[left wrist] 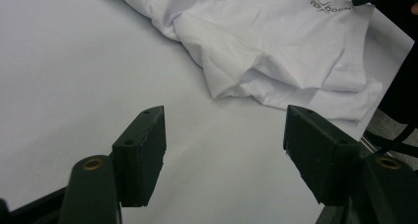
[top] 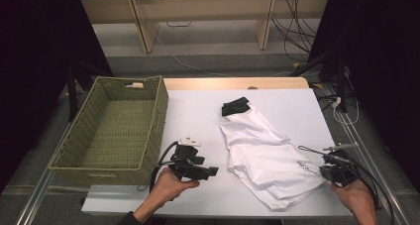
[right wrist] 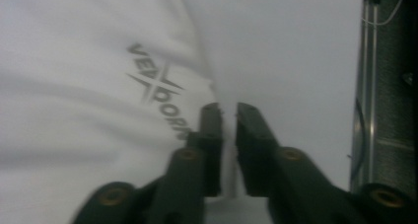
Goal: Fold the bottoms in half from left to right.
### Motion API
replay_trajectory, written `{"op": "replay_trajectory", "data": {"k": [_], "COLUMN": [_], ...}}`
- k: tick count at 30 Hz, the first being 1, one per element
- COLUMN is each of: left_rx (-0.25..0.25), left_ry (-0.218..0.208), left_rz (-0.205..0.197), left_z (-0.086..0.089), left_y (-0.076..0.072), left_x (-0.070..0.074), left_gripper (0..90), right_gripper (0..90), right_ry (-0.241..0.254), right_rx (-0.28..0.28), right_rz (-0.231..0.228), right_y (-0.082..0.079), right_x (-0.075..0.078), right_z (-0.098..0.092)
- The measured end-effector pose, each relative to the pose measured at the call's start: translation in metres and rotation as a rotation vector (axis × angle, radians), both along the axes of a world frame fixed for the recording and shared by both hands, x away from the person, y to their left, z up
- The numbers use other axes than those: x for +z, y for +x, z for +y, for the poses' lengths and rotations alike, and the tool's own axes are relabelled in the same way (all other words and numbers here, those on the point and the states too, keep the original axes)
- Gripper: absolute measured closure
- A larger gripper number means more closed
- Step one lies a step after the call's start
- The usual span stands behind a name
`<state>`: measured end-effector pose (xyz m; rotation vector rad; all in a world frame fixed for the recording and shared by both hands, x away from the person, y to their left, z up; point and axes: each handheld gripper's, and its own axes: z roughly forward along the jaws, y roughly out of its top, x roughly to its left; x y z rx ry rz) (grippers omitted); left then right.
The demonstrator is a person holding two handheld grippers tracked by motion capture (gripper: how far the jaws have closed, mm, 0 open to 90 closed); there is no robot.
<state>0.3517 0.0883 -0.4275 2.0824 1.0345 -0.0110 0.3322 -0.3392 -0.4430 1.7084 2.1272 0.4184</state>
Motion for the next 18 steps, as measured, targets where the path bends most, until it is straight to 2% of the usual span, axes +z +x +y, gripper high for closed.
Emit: {"op": "replay_trajectory", "data": {"k": [2,3,6,8,11,14,18], "left_rx": [0.004,0.006,0.011,0.01,0.012,0.018,0.023], "left_ry": [-0.003,-0.003,-0.007,-0.007,-0.006,-0.004,-0.006], "left_rz": [-0.001,-0.002,-0.006,-0.008,-0.01,-0.01,-0.009], "left_z": [0.002,0.003,0.004,0.004,0.005,0.007,0.008], "left_y": [0.001,0.001,0.0,0.0,-0.001,-0.001,-0.001], "left_x": [0.001,0.001,0.002,0.002,0.003,0.003,0.003], "left_gripper": [32.2,32.2,31.9,31.6,30.9,30.6,30.4], "right_gripper": [65.8,64.2,62.2,60.2,57.3,55.3,56.5], "right_ry": [0.04,0.083,0.178,0.228,0.248,0.233,0.224], "right_rx": [0.039,0.084,0.188,0.242,0.291,0.323,0.337], "right_rz": [-0.036,-0.059,-0.074,-0.064,-0.012,0.05,0.077], "right_y": [-0.006,-0.011,-0.02,-0.024,-0.027,-0.028,-0.032], "right_x": [0.006,0.01,0.017,0.016,0.011,0.001,-0.005], "right_z": [0.012,0.023,0.051,0.069,0.088,0.1,0.104]}}
